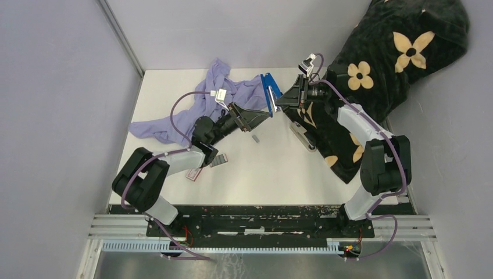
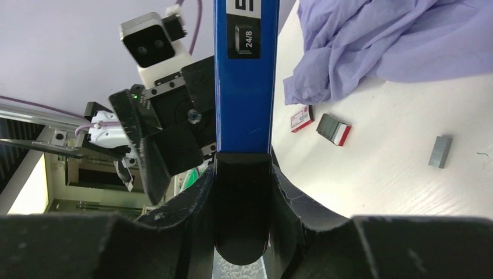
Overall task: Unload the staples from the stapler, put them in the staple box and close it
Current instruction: Unload the staple at the center of the board.
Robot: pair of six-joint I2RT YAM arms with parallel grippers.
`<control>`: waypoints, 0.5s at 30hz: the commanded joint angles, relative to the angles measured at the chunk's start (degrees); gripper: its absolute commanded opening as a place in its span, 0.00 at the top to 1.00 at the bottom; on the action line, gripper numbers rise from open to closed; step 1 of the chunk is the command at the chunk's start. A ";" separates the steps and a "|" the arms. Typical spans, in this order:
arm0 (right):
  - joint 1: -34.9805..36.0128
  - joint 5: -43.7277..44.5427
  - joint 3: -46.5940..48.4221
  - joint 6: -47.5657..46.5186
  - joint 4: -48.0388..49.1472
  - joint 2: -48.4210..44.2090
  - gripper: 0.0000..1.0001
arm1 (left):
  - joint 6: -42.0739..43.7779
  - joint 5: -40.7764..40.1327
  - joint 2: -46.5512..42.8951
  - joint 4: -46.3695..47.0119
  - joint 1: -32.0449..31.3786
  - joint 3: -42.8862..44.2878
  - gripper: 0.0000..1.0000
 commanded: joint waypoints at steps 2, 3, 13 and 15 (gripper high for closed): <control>0.13 -3.99 2.42 2.93 8.93 -4.07 0.99 | -6.51 3.43 5.21 9.28 1.22 3.75 0.11; 0.14 -4.07 2.40 3.26 9.36 -4.11 0.99 | -7.34 4.04 6.16 10.02 1.51 4.18 0.12; 0.86 -4.43 1.92 3.71 10.31 -4.02 0.99 | -9.03 5.92 10.81 11.02 1.66 8.65 0.23; 0.96 -4.40 1.81 3.55 10.26 -3.97 0.99 | -9.74 6.36 11.80 11.94 1.65 9.52 0.26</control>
